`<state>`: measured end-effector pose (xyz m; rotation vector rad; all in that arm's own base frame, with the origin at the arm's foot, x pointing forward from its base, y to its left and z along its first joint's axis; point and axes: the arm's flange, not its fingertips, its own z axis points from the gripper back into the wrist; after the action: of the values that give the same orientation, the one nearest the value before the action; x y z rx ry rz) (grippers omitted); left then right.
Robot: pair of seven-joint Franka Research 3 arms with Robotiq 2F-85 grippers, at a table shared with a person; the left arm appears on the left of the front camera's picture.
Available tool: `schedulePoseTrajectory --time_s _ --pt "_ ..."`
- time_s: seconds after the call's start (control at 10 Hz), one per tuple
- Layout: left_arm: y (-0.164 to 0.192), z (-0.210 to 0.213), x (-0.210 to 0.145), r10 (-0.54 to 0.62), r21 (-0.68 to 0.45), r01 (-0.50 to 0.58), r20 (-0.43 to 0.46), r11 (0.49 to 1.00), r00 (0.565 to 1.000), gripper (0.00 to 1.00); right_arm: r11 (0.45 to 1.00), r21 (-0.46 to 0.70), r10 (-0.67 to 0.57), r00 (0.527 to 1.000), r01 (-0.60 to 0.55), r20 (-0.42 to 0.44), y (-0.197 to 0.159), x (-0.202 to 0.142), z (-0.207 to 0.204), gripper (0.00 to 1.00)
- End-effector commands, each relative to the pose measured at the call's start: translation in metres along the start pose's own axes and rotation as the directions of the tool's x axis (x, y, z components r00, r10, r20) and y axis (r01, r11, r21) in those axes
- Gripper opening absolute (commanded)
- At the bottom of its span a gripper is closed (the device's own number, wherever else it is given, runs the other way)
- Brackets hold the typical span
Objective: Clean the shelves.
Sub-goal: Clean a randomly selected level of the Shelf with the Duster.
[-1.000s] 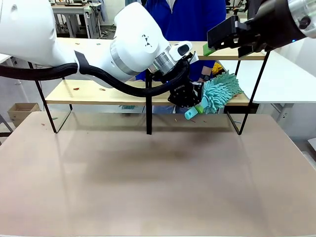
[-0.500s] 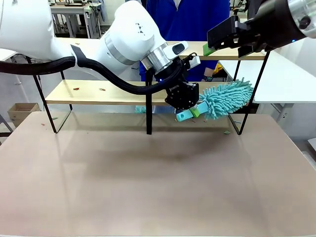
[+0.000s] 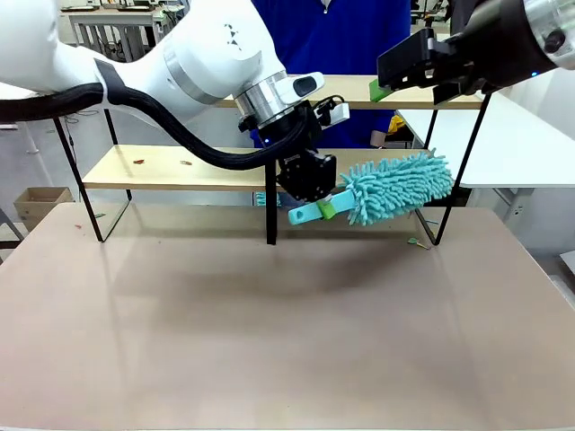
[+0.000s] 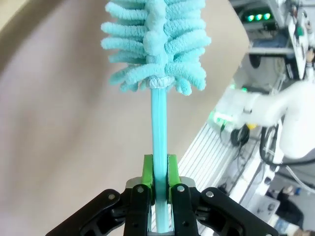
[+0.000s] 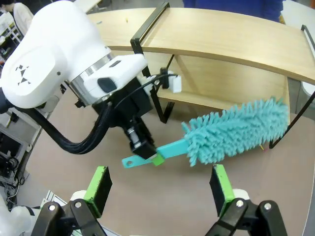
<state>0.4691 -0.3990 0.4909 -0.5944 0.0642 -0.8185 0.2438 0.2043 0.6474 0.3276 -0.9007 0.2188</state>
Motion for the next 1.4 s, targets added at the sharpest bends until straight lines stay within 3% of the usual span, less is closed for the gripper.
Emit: schedulePoseTrajectory --time_s 0.0,0.5,0.8,1.0,1.1,1.3 --pt "0.003 0.004 -0.026 -0.063 0.011 0.063 -0.023 0.998 0.998 0.13 1.0 0.005 -0.004 1.0 0.004 0.001 -0.001 0.0 -0.001 1.0" --pt "0.009 0.021 -0.065 -0.08 0.006 0.08 0.037 0.997 0.996 0.13 1.0 0.005 -0.004 1.0 0.004 0.001 -0.001 0.0 -0.001 1.0" --pt "0.009 0.027 -0.096 -0.15 -0.021 0.152 0.073 0.988 0.986 0.13 1.0 0.005 -0.004 1.0 0.004 0.001 -0.001 0.0 -0.001 1.0" --pt "0.015 0.031 -0.153 -0.235 0.043 0.231 0.105 0.972 0.966 0.13 1.0 0.005 -0.004 1.0 0.004 0.001 -0.001 0.0 -0.001 1.0" --pt "0.015 0.034 -0.193 -0.269 0.118 0.251 0.17 0.961 0.948 0.13 1.0 0.005 -0.004 1.0 0.004 0.001 -0.001 0.0 -0.001 1.0" --pt "0.01 0.04 -0.278 -0.231 0.239 0.142 0.401 0.961 0.886 0.13 1.0 0.005 -0.004 1.0 0.004 0.001 -0.001 0.0 -0.001 1.0"
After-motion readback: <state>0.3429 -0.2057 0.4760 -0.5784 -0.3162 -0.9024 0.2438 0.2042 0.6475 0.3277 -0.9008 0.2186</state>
